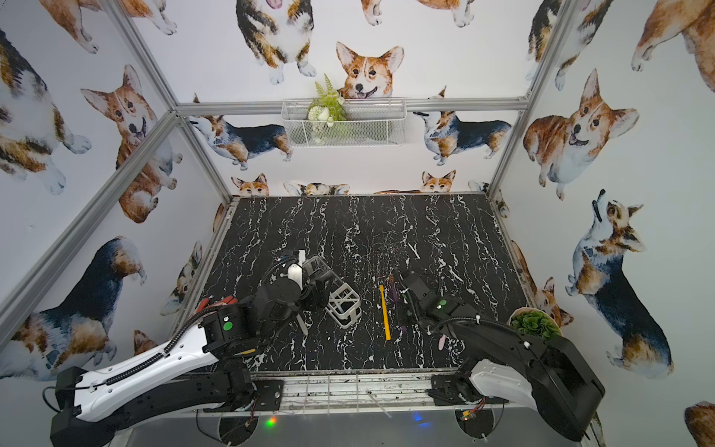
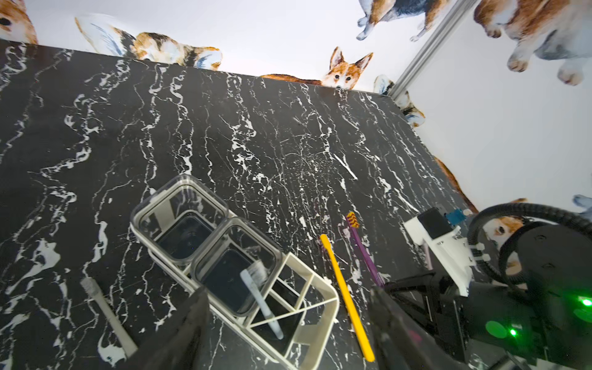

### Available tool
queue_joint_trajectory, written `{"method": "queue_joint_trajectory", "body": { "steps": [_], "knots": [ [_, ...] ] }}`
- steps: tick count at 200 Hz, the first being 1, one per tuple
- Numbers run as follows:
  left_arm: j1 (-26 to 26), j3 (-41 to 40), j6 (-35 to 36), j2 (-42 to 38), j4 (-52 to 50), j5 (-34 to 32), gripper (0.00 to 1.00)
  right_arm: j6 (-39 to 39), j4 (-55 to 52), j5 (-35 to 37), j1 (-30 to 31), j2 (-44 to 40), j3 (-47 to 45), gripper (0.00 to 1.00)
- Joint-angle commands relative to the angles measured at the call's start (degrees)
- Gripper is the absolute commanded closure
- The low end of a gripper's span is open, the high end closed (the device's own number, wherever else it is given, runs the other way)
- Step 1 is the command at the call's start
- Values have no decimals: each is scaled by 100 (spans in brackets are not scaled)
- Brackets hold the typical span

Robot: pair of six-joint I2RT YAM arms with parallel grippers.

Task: Place the toothbrush into the toothbrush holder
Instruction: Pick up the toothbrush from the center of the board.

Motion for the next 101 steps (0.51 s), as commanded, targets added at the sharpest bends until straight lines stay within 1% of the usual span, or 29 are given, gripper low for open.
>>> {"method": "queue_joint_trajectory", "body": {
  "steps": [1,8,18,22,28,54,66,80,89,101],
  "knots": [
    [17,407,-267,239,86,425,12,125,-361,-24,6,-563,-8,100],
    [53,512,-332,384,100,580,8,146,-371,-62,0,-700,-23,100],
    [113,668,-370,627,198,908,6,174,-289,-189,5,-947,-71,100],
    [130,712,-386,735,257,1046,3,181,-241,-252,0,-1022,-86,100],
    [152,812,-400,919,364,1270,0,196,-166,-327,7,-1113,-104,100],
    [355,1344,-513,1753,635,2323,0,296,137,-669,5,-1508,-95,100],
    [547,1443,-666,2071,903,2988,0,356,218,-767,5,-1658,-55,100],
    [767,1420,-911,2370,1458,3795,0,416,327,-922,5,-1780,-24,99],
    [843,1471,-998,2527,1627,4059,0,445,386,-1016,6,-1832,9,99],
    [847,1629,-906,2689,1547,4074,0,481,447,-1119,7,-1873,56,99]
  ]
}}
